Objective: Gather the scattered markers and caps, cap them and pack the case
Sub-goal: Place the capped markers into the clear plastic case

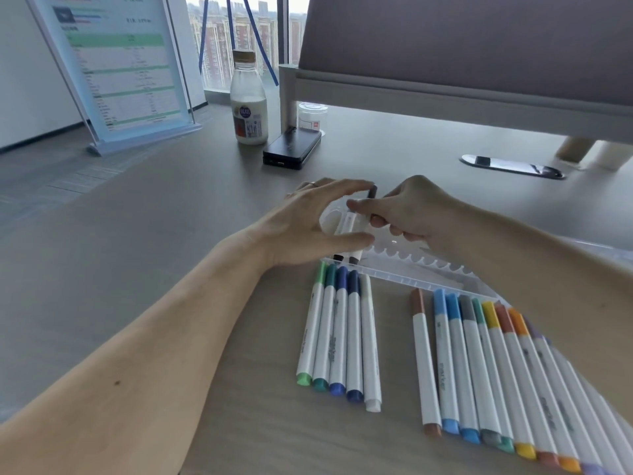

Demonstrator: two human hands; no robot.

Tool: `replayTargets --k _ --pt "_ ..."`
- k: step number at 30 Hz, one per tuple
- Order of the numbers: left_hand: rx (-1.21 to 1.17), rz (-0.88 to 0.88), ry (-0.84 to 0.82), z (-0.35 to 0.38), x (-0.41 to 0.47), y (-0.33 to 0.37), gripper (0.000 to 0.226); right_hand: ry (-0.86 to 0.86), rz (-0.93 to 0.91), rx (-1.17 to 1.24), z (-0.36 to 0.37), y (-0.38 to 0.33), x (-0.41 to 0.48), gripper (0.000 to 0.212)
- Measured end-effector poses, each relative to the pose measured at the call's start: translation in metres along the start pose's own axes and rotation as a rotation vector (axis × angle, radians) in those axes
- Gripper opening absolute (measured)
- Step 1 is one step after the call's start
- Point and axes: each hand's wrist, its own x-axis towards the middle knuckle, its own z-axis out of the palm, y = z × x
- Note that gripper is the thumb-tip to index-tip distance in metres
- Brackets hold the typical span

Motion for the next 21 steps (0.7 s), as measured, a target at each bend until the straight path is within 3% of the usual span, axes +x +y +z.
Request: replayTargets --k 9,21 --pt "0.129 -0.030 -0.025 0.001 0.002 0.002 0.067 -0.012 -0.231 -0.263 0.000 -0.001 -0.006 0.038" --pt "0.134 -0.024 -0.081 0.000 0.003 -0.002 0.082 -0.173 -0.058 -0.229 -0.010 0.003 -0.009 0.034"
